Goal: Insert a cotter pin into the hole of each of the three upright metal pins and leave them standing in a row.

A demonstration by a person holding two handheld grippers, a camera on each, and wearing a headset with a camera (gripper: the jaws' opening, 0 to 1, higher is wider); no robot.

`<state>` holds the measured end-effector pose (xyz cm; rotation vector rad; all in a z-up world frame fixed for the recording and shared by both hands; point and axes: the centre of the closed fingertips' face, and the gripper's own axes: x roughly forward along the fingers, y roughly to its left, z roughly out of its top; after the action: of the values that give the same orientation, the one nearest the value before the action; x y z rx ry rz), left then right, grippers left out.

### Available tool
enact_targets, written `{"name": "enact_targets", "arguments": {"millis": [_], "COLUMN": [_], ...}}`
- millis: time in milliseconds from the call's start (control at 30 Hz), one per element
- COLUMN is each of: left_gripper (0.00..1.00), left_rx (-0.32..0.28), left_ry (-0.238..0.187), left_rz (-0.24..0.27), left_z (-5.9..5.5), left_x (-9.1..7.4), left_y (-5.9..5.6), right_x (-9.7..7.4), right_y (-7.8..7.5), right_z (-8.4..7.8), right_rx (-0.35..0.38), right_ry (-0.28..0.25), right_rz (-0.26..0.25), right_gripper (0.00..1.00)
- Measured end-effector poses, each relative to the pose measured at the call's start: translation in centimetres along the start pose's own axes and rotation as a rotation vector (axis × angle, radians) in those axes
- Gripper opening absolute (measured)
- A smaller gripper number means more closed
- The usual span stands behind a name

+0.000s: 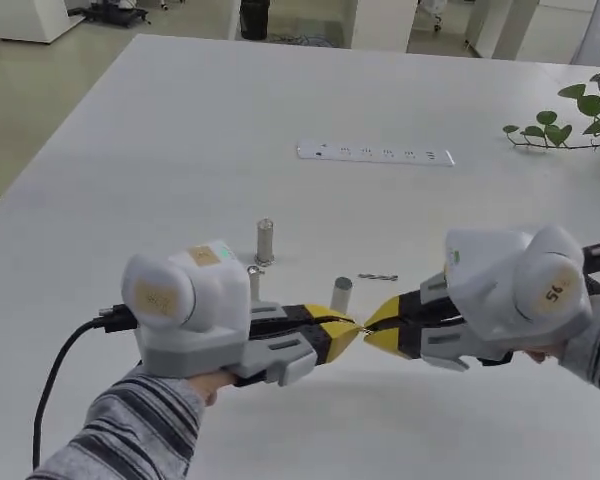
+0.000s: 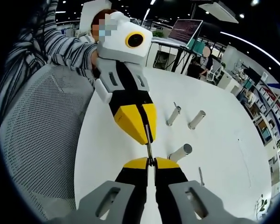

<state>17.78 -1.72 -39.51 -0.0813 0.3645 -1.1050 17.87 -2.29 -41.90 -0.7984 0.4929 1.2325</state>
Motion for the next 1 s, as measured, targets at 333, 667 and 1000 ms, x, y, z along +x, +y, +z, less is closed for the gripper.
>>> {"name": "enact_targets", "arguments": {"millis": [333, 667, 1000], "left_gripper": [0.09, 0.21, 0.32], "left_rx": [0.067, 0.150, 0.129], "left_ry": [0.012, 0.051, 0.069], "left_rz": [0.078, 0.223, 0.295], "left_z": [-0.1, -1.1, -2.0], "left_x": [0.1, 0.3, 1.2], "left_y": [1.0, 3.5, 5.0], "right_x": [0.0, 0.0, 0.5], "right_y": [-0.8, -3.0, -4.7], "right_z": [-0.5, -1.9, -3.7], "right_rx": [-0.094, -0.095, -0.069], "right_ry": [0.059, 0.102, 0.160], "right_rz": [-0.034, -0.103, -0.136], "right_gripper": [0.00, 0.00, 0.00]}}
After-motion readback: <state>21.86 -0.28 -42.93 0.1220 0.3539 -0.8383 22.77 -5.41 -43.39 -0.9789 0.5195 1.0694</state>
